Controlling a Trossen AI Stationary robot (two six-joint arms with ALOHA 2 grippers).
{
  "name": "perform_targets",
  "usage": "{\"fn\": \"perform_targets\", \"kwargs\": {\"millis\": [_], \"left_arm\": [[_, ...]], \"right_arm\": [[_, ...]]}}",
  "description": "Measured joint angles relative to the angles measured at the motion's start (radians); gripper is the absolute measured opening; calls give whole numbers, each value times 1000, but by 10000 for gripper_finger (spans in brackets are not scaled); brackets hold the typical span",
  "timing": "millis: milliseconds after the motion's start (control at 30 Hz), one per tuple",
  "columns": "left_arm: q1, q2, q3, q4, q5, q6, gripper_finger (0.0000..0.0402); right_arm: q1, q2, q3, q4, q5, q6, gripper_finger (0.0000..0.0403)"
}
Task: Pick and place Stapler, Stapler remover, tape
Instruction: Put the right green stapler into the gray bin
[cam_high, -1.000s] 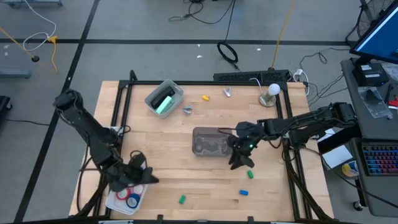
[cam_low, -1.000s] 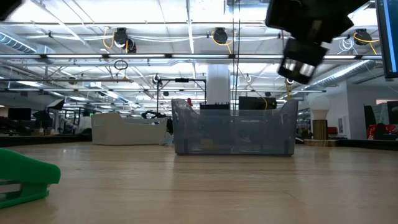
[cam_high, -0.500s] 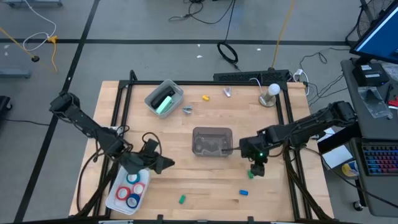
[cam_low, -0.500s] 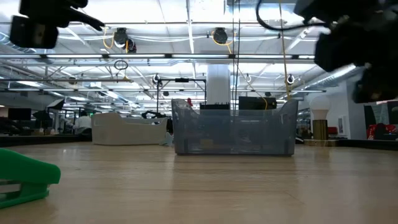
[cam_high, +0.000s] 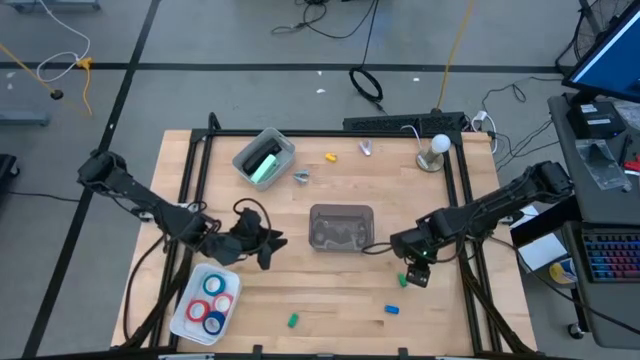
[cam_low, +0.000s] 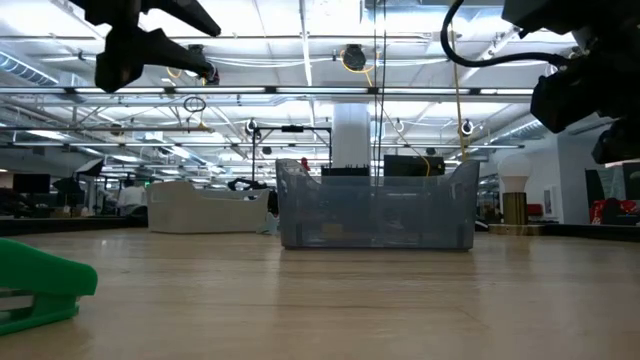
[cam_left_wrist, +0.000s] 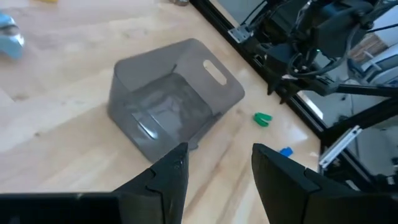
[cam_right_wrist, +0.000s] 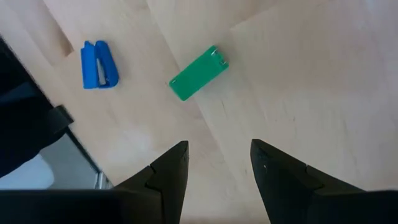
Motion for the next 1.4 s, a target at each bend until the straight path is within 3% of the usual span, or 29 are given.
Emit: {"fn": "perform_targets", "kwargs": {"millis": [567,800,1100,1400], "left_arm": [[34,0,0,0,5,41,175],[34,0,0,-13,62,59,175],[34,0,0,-149,108,5,175],[34,0,0,-214,163,64,175]], "right_arm": [[6,0,-1,67,79,49,168],[6,1,-83,213,58,161,201],[6,1,-171,330,11,311,240],[5,1,-220,502,113,518,242]]}}
